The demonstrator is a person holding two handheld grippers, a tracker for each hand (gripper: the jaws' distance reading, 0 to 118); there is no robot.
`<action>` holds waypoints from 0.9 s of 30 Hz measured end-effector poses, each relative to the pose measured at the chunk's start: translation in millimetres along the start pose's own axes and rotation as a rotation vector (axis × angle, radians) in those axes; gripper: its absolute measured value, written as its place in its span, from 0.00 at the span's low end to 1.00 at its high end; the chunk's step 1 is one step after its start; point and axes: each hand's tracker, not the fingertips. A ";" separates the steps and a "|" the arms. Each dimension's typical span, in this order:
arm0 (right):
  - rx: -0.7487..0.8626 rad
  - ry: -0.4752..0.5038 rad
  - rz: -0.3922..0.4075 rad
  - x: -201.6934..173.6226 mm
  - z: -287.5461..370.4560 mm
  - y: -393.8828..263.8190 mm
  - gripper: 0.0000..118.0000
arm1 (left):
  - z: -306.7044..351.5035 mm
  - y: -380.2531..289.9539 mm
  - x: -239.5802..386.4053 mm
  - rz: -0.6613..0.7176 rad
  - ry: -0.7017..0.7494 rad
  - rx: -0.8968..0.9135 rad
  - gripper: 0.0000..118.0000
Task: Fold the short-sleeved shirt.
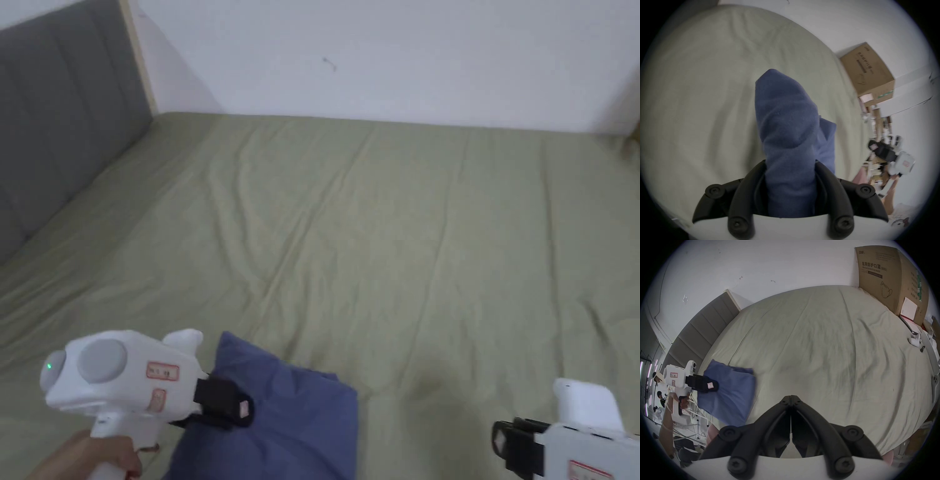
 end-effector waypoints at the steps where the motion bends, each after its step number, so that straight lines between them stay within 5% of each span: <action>1: 0.001 -0.003 0.001 -0.1 -1.0 0.9 0.00 | 11.0 5.6 -12.6 0.000 0.069 -0.004 0.26; 13: -0.054 -0.040 0.037 -6.1 -19.8 1.3 0.00 | 73.7 39.7 -126.5 -0.190 0.957 -0.116 0.26; 14: -0.057 -0.038 0.036 -6.0 -21.1 0.7 0.00 | 74.3 38.8 -132.0 -0.165 0.988 -0.111 0.29; 18: -0.072 -0.035 0.029 -5.7 -25.2 -2.0 0.00 | 76.8 32.9 -150.1 -0.098 1.031 -0.114 0.71; 22: -0.081 -0.033 0.026 -4.8 -26.0 -4.2 0.00 | 91.0 32.0 -138.2 -0.050 0.953 -0.050 0.72; 23: -0.081 -0.029 0.024 -4.4 -25.8 -4.5 0.00 | 94.6 32.1 -131.5 -0.040 0.926 -0.032 0.70; 24: -0.081 -0.028 0.021 -4.1 -25.0 -4.8 0.00 | 98.8 33.9 -119.9 -0.029 0.904 0.002 0.54; 26: -0.075 -0.026 0.021 -3.7 -21.6 -5.4 0.00 | 107.2 31.0 -93.0 -0.055 0.829 0.069 0.04; 27: -0.071 -0.025 0.020 -3.6 -18.9 -5.6 0.00 | 109.1 27.9 -77.8 -0.066 0.794 0.110 0.00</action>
